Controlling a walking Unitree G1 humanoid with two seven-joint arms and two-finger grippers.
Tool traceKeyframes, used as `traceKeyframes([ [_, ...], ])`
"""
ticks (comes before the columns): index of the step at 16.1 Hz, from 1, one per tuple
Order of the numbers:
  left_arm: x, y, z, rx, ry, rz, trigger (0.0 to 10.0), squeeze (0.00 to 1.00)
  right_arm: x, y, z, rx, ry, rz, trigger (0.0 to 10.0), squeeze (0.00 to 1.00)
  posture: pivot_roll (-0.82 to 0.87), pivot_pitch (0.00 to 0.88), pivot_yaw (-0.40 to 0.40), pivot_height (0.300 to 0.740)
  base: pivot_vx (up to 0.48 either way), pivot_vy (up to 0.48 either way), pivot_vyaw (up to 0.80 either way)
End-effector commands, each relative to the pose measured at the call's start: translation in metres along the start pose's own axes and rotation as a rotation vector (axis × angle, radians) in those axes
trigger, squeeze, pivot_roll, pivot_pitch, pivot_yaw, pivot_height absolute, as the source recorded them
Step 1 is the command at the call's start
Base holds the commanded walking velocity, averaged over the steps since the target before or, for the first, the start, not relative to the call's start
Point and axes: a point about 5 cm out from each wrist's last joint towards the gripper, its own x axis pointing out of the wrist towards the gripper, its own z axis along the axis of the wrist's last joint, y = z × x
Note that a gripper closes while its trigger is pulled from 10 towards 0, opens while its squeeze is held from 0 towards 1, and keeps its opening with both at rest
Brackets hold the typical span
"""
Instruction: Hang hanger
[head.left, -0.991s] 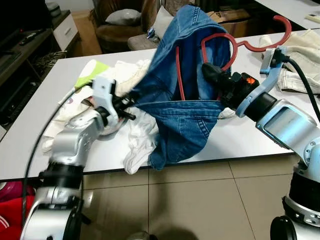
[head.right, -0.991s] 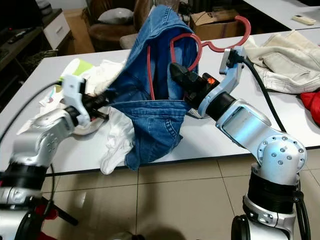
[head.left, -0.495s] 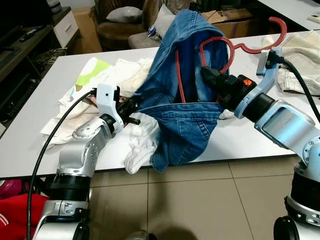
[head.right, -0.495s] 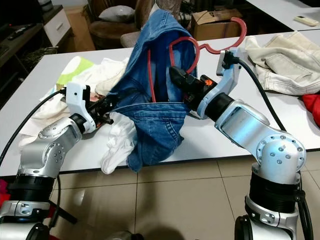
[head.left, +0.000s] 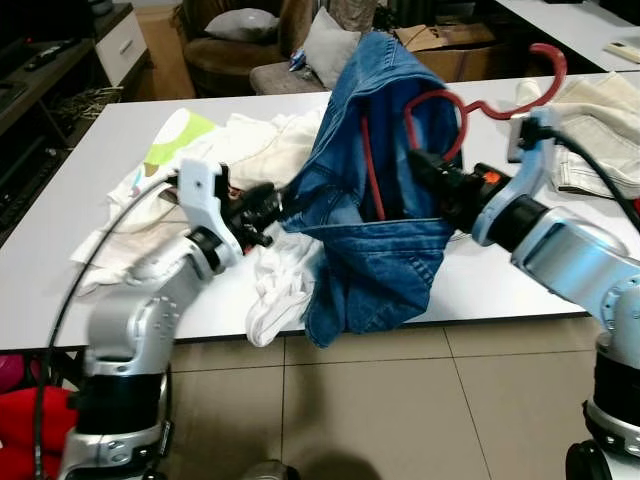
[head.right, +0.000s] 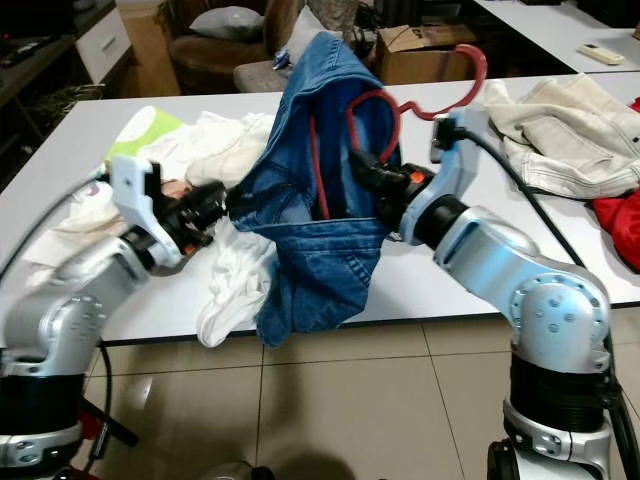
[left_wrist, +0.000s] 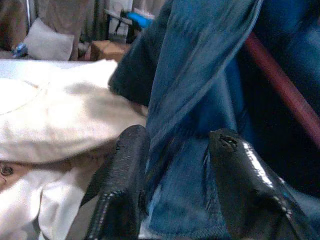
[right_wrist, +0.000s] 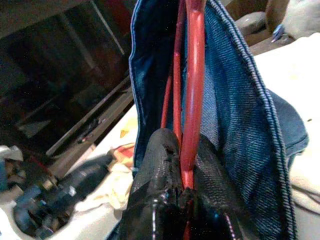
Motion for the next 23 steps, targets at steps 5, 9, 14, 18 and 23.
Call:
traceKeyframes([
  [5, -0.029, 0.019, 0.024, 0.079, -0.047, 0.294, 10.0, 1.0, 0.001, 0.014, 0.017, -0.038, -0.075, 0.069, 10.0, 0.0, -0.1, 0.0, 0.05, 0.74, 0.0, 0.0, 0.0],
  [9, -0.042, -0.009, -0.001, 0.051, -0.039, 0.295, 10.0, 1.0, -0.008, 0.034, 0.025, -0.104, -0.113, 0.12, 10.0, 0.0, -0.1, 0.0, 0.081, 0.74, 0.0, -0.2, 0.0],
  [14, -0.045, -0.01, -0.006, 0.049, -0.04, 0.361, 10.0, 1.0, -0.011, 0.049, 0.021, -0.143, -0.088, 0.203, 10.0, 0.0, -0.09, 0.0, 0.092, 0.74, 0.0, -0.48, 0.0],
  [18, -0.046, -0.01, -0.011, 0.08, -0.02, 0.393, 10.0, 1.0, -0.013, 0.05, 0.012, -0.146, -0.046, 0.225, 10.0, 0.0, -0.08, 0.0, 0.091, 0.74, 0.0, -0.48, 0.48],
  [23, -0.045, -0.006, -0.008, 0.042, -0.053, 0.428, 10.0, 1.0, -0.014, 0.054, 0.009, -0.156, -0.035, 0.269, 10.0, 0.0, -0.08, 0.0, 0.089, 0.74, 0.0, -0.219, 0.8],
])
